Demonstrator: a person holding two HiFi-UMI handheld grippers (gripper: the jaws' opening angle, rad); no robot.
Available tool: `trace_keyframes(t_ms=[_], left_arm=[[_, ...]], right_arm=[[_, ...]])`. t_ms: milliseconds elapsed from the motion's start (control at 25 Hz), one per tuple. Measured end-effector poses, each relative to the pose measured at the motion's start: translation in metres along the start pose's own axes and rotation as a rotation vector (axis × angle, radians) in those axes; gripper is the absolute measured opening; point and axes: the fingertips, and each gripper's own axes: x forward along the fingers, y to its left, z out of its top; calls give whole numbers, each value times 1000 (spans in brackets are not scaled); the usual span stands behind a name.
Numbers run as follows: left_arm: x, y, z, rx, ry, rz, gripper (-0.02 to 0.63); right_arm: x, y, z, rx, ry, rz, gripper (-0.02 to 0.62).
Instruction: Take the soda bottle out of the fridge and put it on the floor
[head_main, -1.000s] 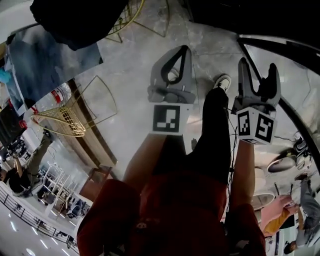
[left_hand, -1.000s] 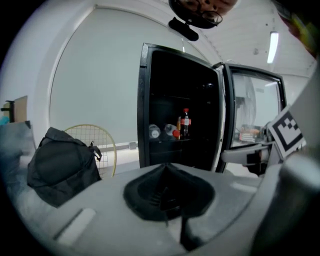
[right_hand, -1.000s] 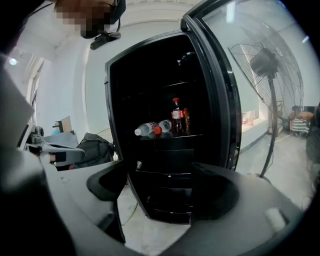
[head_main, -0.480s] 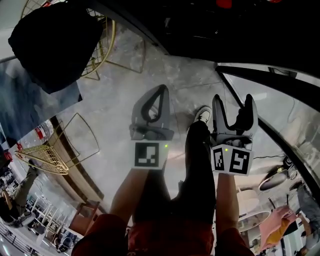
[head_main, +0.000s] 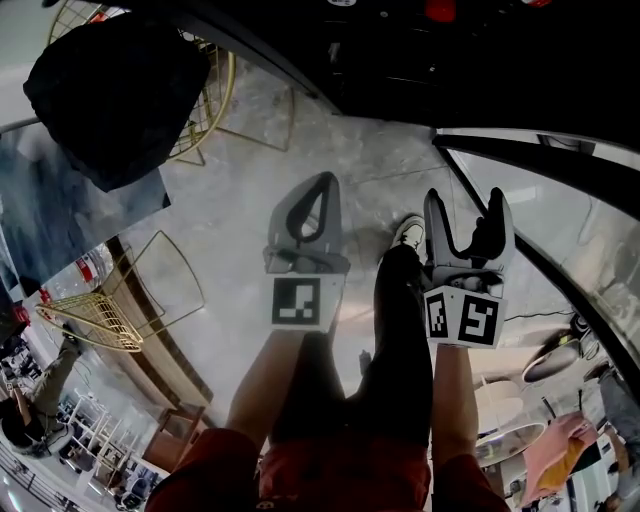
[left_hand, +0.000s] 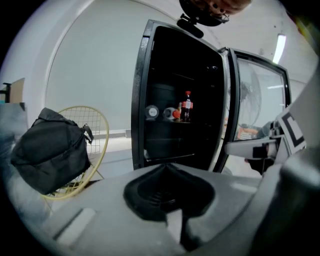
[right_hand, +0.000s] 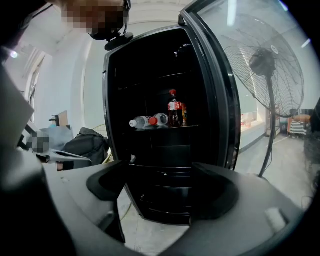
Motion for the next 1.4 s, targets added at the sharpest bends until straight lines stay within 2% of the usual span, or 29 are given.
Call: trace_keyframes(t_ms=[280,840,1160,1400], left_arm=[[11,-6,-2,-4,30,-9,0],[35,-9,6,41,80,-45,0],[39,-6,11,52,100,-44,0],[36,-5,14,55,107,-49,0]], right_arm=[[4,-1,4,-1,-11,7,390],[17,-3,23,-16,-31,9,390],[41,-10,77,-52,-113,19,390],[72,-13,123,-117,-182,19,390]])
